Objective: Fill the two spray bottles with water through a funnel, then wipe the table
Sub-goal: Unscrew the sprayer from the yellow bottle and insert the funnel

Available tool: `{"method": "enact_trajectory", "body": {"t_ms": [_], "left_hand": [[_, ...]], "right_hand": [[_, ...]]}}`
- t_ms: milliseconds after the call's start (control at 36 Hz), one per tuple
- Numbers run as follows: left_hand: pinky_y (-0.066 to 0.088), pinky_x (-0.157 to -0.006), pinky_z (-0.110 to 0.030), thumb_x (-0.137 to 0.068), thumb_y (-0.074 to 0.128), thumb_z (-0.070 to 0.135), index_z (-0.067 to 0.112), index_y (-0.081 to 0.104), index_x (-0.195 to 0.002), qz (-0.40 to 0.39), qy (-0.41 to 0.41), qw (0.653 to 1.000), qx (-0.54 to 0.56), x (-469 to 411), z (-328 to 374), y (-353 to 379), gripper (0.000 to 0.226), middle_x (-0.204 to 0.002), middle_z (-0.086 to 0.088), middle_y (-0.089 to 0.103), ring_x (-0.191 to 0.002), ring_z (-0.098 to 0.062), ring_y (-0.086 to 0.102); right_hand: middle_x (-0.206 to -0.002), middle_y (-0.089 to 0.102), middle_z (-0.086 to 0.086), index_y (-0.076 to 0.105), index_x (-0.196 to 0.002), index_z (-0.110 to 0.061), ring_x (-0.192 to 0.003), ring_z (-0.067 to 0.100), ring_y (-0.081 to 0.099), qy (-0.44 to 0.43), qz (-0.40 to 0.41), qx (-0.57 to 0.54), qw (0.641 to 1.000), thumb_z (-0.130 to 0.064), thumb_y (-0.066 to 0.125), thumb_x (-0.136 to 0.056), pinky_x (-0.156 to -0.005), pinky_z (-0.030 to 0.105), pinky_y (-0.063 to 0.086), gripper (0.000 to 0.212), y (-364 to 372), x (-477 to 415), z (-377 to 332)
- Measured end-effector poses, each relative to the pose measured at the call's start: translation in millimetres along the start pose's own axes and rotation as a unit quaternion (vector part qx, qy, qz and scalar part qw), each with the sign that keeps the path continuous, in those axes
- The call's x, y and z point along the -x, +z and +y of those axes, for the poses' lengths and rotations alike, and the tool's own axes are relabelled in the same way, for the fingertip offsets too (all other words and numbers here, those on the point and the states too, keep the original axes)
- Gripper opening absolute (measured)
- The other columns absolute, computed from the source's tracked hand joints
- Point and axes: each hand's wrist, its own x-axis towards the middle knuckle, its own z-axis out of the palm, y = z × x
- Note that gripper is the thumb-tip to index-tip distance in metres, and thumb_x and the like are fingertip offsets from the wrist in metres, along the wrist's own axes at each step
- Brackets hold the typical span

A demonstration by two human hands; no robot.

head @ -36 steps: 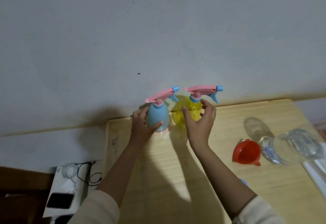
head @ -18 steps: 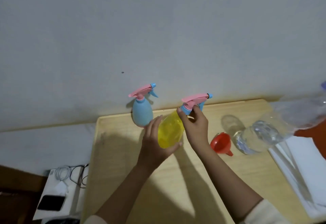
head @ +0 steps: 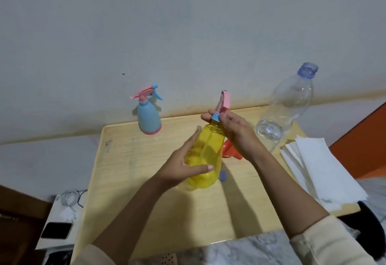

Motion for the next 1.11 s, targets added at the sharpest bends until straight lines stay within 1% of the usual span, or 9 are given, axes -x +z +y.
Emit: {"method": "enact_trajectory", "body": {"t_ms": [139, 306, 389, 528, 667, 750, 889, 1000, 1111], "left_hand": [[0.031, -0.114, -0.043, -0.067, 0.075, 0.054, 0.061, 0.008, -0.140, 0.040, 0.001, 0.998, -0.044, 10, 1, 20, 0.099, -0.148, 0.025, 0.030, -0.140, -0.004, 0.028], [0.030, -0.114, -0.039, -0.068, 0.071, 0.054, 0.070, 0.006, -0.133, 0.078, 0.004, 0.995, -0.062, 12, 6, 34, 0.094, -0.140, 0.039, 0.026, -0.135, 0.006, 0.028], [0.032, -0.113, -0.042, -0.068, 0.072, 0.053, 0.066, 0.007, -0.136, 0.083, 0.001, 0.995, -0.051, 9, 11, 35, 0.094, -0.148, 0.023, 0.029, -0.137, 0.000, 0.029], [0.032, -0.112, -0.036, -0.075, 0.073, 0.046, 0.064, 0.005, -0.137, 0.079, 0.006, 0.994, -0.079, 8, 18, 31, 0.094, -0.147, 0.021, 0.027, -0.136, -0.004, 0.029], [0.032, -0.111, -0.035, -0.075, 0.073, 0.044, 0.058, 0.008, -0.141, 0.093, 0.016, 0.993, -0.071, 3, 24, 30, 0.094, -0.149, 0.016, 0.029, -0.137, -0.004, 0.030], [0.036, -0.110, -0.038, -0.076, 0.074, 0.040, 0.055, 0.008, -0.143, 0.101, 0.016, 0.993, -0.058, 2, 24, 29, 0.095, -0.146, 0.011, 0.035, -0.134, -0.004, 0.034], [0.035, -0.109, -0.031, -0.079, 0.074, 0.036, 0.055, 0.009, -0.143, 0.110, 0.023, 0.991, -0.077, 5, 24, 23, 0.093, -0.145, 0.011, 0.034, -0.133, -0.002, 0.034], [0.033, -0.111, -0.033, -0.079, 0.074, 0.034, 0.055, 0.010, -0.142, 0.114, 0.023, 0.991, -0.060, 6, 24, 17, 0.092, -0.149, 0.013, 0.031, -0.136, -0.003, 0.031], [0.031, -0.114, -0.040, -0.076, 0.075, 0.043, 0.056, 0.013, -0.141, 0.104, 0.010, 0.994, -0.032, 11, 17, 8, 0.090, -0.152, 0.021, 0.026, -0.139, -0.001, 0.027]], "right_hand": [[-0.123, 0.065, -0.004, 0.055, -0.126, -0.011, -0.120, 0.008, 0.055, 0.040, 0.019, -0.020, 0.999, -0.035, 0.045, -0.095, -0.103, 0.032, 0.041, 0.040, 7, 11, 6], [-0.090, 0.064, -0.008, 0.059, -0.100, -0.014, -0.087, 0.008, 0.062, -0.029, 0.277, 0.029, 0.960, -0.029, 0.079, -0.073, -0.076, 0.019, 0.047, 0.037, 30, 17, 9], [-0.078, 0.066, 0.001, 0.065, -0.099, -0.003, -0.072, 0.011, 0.060, -0.024, 0.232, -0.075, 0.970, -0.015, 0.073, -0.079, -0.073, 0.025, 0.049, 0.024, 24, 18, 7], [-0.116, 0.062, 0.007, 0.054, -0.124, -0.010, -0.097, 0.015, 0.059, -0.011, 0.110, -0.197, 0.974, -0.011, 0.039, -0.097, -0.088, 0.031, 0.046, 0.031, 12, 19, 0], [-0.112, 0.061, 0.009, 0.054, -0.112, -0.013, -0.094, 0.015, 0.061, -0.056, 0.195, -0.106, 0.973, -0.014, 0.070, -0.080, -0.079, 0.027, 0.051, 0.035, 19, 10, -7], [-0.095, 0.067, 0.009, 0.057, -0.104, -0.010, -0.076, 0.012, 0.066, -0.067, 0.201, -0.089, 0.973, -0.006, 0.064, -0.086, -0.073, 0.025, 0.052, 0.019, 24, 9, -9], [-0.093, 0.063, -0.001, 0.063, -0.102, -0.017, -0.084, 0.012, 0.059, -0.058, 0.140, -0.088, 0.985, -0.026, 0.053, -0.094, -0.081, 0.030, 0.045, 0.016, 29, 5, -9], [-0.094, 0.064, 0.003, 0.064, -0.107, -0.006, -0.089, 0.016, 0.058, -0.065, 0.219, -0.074, 0.971, -0.027, 0.072, -0.080, -0.087, 0.035, 0.047, 0.035, 45, 0, -10], [-0.082, 0.066, 0.000, 0.069, -0.092, -0.013, -0.081, 0.014, 0.059, -0.068, 0.237, -0.088, 0.965, -0.023, 0.062, -0.090, -0.081, 0.032, 0.046, 0.012, 61, -4, -12]]}}
